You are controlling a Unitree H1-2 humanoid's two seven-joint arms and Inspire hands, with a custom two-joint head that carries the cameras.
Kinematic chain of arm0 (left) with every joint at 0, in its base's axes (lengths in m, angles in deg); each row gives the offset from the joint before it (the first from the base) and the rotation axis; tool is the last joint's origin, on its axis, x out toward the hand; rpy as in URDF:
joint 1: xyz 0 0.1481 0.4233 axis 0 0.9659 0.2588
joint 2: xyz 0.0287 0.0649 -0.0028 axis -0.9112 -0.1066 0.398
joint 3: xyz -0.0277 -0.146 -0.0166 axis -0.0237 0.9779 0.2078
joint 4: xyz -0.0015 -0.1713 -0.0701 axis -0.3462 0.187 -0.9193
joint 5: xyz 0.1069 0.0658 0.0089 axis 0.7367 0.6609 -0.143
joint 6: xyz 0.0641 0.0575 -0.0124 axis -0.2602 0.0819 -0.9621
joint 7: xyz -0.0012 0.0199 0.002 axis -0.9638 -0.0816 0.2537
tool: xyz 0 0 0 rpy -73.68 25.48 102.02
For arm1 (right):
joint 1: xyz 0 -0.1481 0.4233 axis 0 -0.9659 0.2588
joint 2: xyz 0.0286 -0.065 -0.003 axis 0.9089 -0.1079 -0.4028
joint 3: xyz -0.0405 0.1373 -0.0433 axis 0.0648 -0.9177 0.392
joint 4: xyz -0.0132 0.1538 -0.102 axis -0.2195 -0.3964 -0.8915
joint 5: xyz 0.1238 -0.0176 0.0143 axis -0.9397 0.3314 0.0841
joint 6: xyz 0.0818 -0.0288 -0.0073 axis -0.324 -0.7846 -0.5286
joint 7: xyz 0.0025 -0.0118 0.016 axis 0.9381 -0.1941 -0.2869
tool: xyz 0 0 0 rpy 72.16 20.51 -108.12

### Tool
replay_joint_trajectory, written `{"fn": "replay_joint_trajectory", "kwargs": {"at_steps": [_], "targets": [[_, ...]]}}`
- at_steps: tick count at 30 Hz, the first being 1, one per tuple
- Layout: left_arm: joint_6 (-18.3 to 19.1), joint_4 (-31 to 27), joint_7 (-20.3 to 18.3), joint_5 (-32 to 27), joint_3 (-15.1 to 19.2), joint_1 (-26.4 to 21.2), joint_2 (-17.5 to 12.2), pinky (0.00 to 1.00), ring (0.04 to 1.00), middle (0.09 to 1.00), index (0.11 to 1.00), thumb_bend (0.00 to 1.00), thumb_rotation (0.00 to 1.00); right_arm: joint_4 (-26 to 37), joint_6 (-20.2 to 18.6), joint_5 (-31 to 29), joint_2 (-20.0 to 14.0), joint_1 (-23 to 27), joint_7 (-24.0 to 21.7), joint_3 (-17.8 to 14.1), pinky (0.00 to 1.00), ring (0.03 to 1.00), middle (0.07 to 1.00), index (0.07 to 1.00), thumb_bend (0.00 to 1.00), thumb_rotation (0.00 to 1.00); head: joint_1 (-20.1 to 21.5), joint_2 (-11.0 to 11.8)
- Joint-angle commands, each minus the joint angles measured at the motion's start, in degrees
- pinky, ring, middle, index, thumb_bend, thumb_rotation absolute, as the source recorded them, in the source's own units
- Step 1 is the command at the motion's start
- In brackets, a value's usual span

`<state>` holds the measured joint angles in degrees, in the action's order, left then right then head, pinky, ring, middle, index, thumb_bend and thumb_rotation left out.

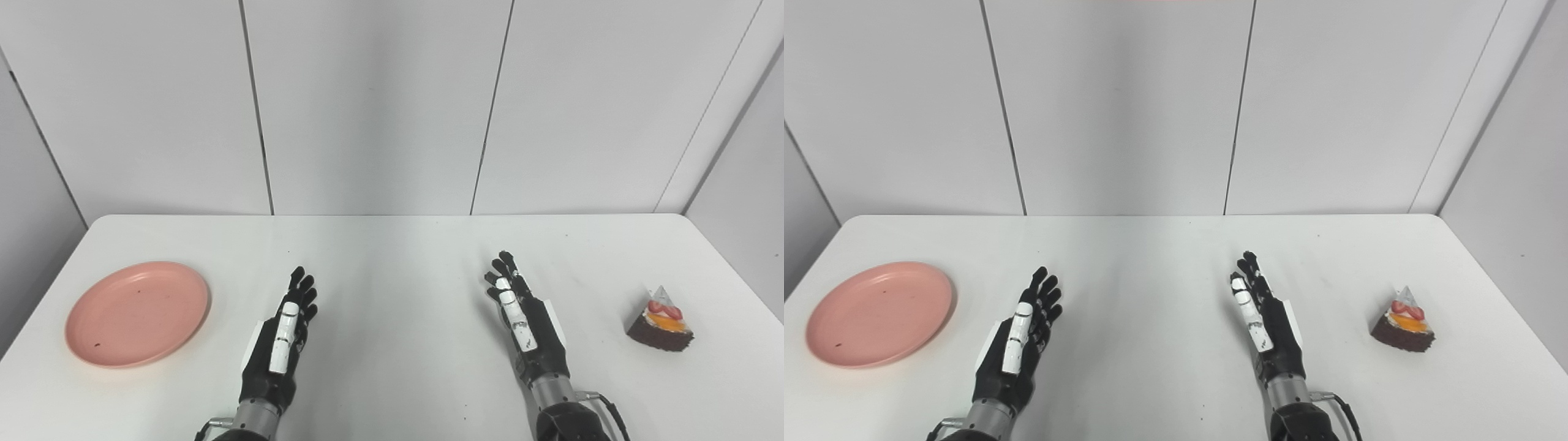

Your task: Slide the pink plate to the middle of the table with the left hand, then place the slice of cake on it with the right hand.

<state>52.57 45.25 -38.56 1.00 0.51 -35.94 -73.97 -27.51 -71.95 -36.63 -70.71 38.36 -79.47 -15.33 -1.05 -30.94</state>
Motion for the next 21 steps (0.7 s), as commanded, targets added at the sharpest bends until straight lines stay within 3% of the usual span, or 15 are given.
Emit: {"fn": "replay_joint_trajectory", "kwargs": {"at_steps": [1,10,15,21], "targets": [[1.22,0.52,-0.38,0.0,-0.26,0.42,-0.1,1.0,1.0,1.0,1.0,0.62,1.0,-0.11,2.16,-0.06,-0.08,0.32,-0.28,-0.2,0.93,0.913,0.947,0.956,0.63,0.83,-0.19,-0.02],[0.24,1.49,0.99,0.55,0.13,-0.15,1.02,1.0,1.0,1.0,1.0,0.61,1.0,-0.57,2.41,-1.22,-0.69,0.23,-0.89,-0.77,0.94,0.928,0.955,0.96,0.64,0.83,-4.49,0.87],[2.14,-0.29,1.72,-0.56,1.28,-1.41,1.46,1.0,0.988,0.989,0.998,0.6,1.0,-0.75,2.74,-2.87,-1.22,0.01,-1.76,-1.43,0.95,0.935,0.95,0.953,0.61,0.83,-7.13,1.36],[3.32,-2.91,4.14,-2.58,5.54,-4.81,1.14,0.99,0.976,0.97,0.97,0.63,0.99,-1.69,3.14,-4.79,-2.05,0.17,-3.4,-2.13,0.99,0.958,0.966,0.971,0.61,0.82,-11.16,2.25]]}}
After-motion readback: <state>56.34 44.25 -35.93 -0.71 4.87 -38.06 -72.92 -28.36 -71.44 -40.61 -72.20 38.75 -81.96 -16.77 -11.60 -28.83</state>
